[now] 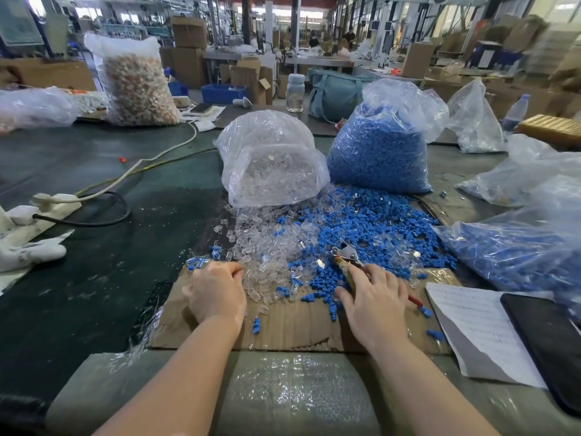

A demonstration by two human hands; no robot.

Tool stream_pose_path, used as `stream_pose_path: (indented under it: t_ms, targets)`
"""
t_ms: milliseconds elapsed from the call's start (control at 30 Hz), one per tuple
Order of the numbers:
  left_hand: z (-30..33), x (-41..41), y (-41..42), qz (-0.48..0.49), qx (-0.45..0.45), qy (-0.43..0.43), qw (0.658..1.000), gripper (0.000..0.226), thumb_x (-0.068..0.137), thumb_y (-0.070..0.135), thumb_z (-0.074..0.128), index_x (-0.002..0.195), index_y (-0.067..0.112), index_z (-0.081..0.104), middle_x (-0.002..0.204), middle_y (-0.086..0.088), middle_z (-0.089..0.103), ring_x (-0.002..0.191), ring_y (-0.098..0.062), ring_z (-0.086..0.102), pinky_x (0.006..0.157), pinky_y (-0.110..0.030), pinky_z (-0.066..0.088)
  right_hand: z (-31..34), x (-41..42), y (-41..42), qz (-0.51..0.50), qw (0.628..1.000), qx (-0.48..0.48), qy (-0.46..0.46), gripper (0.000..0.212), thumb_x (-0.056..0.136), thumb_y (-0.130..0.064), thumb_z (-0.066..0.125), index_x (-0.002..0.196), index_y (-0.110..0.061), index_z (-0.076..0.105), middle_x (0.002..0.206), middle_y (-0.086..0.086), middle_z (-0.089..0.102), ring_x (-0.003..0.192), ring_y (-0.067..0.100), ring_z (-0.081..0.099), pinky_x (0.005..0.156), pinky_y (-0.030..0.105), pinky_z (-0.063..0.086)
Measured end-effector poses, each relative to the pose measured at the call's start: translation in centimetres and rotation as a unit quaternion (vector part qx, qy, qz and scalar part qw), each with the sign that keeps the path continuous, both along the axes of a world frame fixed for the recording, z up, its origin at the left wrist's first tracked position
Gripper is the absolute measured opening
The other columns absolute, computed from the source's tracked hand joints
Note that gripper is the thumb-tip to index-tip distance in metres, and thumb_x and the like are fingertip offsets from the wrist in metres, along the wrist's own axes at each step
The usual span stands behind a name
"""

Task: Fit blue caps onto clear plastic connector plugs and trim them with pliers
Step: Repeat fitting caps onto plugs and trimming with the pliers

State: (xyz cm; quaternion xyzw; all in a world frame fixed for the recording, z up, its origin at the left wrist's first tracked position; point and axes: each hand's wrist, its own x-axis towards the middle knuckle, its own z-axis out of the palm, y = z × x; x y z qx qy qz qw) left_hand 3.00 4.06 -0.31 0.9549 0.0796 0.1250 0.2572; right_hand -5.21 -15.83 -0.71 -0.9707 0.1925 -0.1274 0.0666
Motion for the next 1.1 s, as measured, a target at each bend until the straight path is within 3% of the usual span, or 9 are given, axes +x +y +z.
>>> stream_pose_path:
  t_ms: [67,133,200,300,467,667,767,867,1100]
  targets:
    - [-0.2,-0.3,-0.5,-0.019,0.005,0.000,1.000,0.026,0.092,0.036,0.053,0.116,0.033,0.062,0.117,0.007,0.058,0.110,-0.019,0.042,0.093,-0.036,0.031,-0.1,-0.1,0.7,0.010,1.000,0.000,-0.011,0.052,0.095,-0.051,0.036,0.143,-0.032,0.032,0.148,-0.002,0.031,0.136,0.021,0.023,0.114,0.044,0.010]
    - [-0.3,-0.8,-1.3,-0.046,0.009,-0.016,0.999,0.031,0.091,0.036,0.054,0.122,0.031,0.058,0.121,0.007,0.055,0.115,-0.018,0.038,0.096,-0.035,0.028,-0.2,-0.1,1.4,0.022,0.999,0.000,-0.031,0.049,0.095,-0.045,0.043,0.141,-0.029,0.038,0.145,0.000,0.036,0.134,0.023,0.027,0.113,0.046,0.009]
    - [-0.4,-1.5,-2.4,-0.084,-0.018,-0.034,0.996,0.030,0.089,0.034,0.056,0.118,0.029,0.061,0.118,0.007,0.056,0.113,-0.016,0.039,0.098,-0.032,0.026,-0.1,-0.2,2.3,0.040,0.997,0.003,-0.066,0.040,0.090,-0.034,0.059,0.128,-0.022,0.056,0.132,0.005,0.050,0.125,0.028,0.041,0.111,0.050,0.018]
    - [-0.7,-2.8,-4.1,-0.138,-0.050,-0.045,0.988,0.025,0.088,0.033,0.057,0.112,0.028,0.064,0.108,0.011,0.056,0.107,-0.011,0.038,0.090,-0.023,0.019,-0.4,-0.2,3.5,0.058,0.990,-0.023,-0.128,0.025,0.070,-0.018,0.080,0.093,-0.018,0.071,0.100,0.005,0.064,0.094,0.029,0.060,0.097,0.050,0.038]
    - [-1.7,-4.5,-5.9,-0.184,-0.016,-0.058,0.981,0.023,0.090,0.034,0.056,0.112,0.033,0.065,0.103,0.013,0.056,0.101,-0.011,0.038,0.086,-0.026,0.021,-1.2,-0.4,4.2,0.067,0.985,-0.041,-0.151,0.022,0.058,-0.008,0.084,0.071,-0.019,0.070,0.081,0.001,0.062,0.078,0.026,0.060,0.084,0.041,0.030]
    - [-2.6,-5.1,-5.9,-0.205,0.031,-0.042,0.977,0.031,0.093,0.034,0.049,0.123,0.038,0.057,0.114,0.012,0.050,0.108,-0.014,0.036,0.089,-0.028,0.022,-1.9,-0.5,4.2,0.062,0.984,-0.047,-0.160,0.018,0.064,-0.006,0.080,0.070,-0.020,0.069,0.078,0.000,0.061,0.077,0.026,0.059,0.083,0.040,0.031]
    - [-2.8,-4.9,-6.0,-0.209,0.067,-0.024,0.975,0.039,0.096,0.030,0.043,0.133,0.041,0.044,0.124,0.011,0.042,0.113,-0.014,0.031,0.092,-0.029,0.021,-2.0,-0.5,4.3,0.055,0.985,-0.046,-0.159,0.021,0.065,-0.006,0.080,0.078,-0.020,0.072,0.081,0.002,0.062,0.078,0.027,0.059,0.084,0.043,0.037]
    - [-3.0,-4.8,-6.1,-0.218,0.094,-0.006,0.971,0.043,0.097,0.028,0.039,0.137,0.042,0.036,0.132,0.010,0.034,0.118,-0.016,0.027,0.093,-0.031,0.019,-2.1,-0.5,4.3,0.056,0.984,-0.052,-0.160,0.027,0.066,-0.006,0.079,0.086,-0.022,0.074,0.084,0.003,0.063,0.078,0.027,0.060,0.082,0.042,0.031]
    - [-3.0,-5.2,-6.0,-0.218,0.101,-0.021,0.970,0.032,0.096,0.030,0.043,0.125,0.038,0.051,0.125,0.013,0.041,0.115,-0.015,0.032,0.089,-0.029,0.018,-2.2,-0.5,4.3,0.060,0.984,-0.056,-0.156,0.021,0.068,-0.014,0.082,0.082,-0.026,0.073,0.083,0.000,0.062,0.080,0.024,0.059,0.082,0.040,0.029]
